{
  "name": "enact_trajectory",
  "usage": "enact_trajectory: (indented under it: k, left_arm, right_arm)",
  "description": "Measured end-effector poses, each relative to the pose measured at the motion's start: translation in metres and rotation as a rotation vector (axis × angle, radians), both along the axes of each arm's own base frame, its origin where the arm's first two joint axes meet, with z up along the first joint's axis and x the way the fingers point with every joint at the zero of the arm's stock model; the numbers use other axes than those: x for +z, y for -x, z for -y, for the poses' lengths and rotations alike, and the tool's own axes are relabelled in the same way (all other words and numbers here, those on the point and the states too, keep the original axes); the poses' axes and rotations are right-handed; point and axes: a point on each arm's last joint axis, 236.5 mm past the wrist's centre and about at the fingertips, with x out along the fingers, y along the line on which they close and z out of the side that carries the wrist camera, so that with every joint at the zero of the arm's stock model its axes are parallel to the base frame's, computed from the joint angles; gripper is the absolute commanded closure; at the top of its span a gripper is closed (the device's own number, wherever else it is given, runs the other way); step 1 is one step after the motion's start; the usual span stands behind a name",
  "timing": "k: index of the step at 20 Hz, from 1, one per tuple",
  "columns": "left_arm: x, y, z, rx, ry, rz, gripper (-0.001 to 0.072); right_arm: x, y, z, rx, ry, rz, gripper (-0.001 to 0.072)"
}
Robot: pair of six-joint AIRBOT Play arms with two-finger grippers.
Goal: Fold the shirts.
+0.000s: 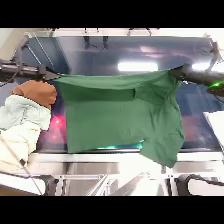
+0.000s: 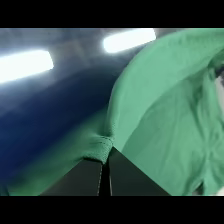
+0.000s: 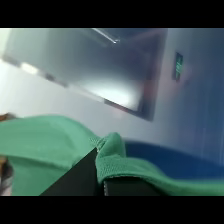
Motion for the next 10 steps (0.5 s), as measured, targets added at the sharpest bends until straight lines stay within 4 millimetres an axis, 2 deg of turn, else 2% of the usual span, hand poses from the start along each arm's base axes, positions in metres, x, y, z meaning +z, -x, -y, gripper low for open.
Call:
enact_trajectory:
  k: [2,5,7,10]
  left_arm:
    - [-0.012,-0.024,0.005,-0.015,-0.002,-0.002,0.0689]
    - [-0.024,-0.041,0.014,-0.041,0.001,-0.028,0.0690]
    - [-0.035,-0.040,0.016,-0.049,0.001,-0.079,0.0691]
    - [-0.061,-0.021,0.022,-0.081,0.007,-0.193,0.0692]
  right_arm:
    - [-0.019,-0.017,0.011,-0.031,-0.013,-0.014,0.0693]
    - [-0.031,-0.029,0.029,-0.040,-0.030,-0.020,0.0693]
    - [-0.040,-0.028,0.043,-0.032,-0.016,-0.031,0.0694]
    - [-0.057,-0.019,0.063,-0.014,0.034,-0.066,0.0694]
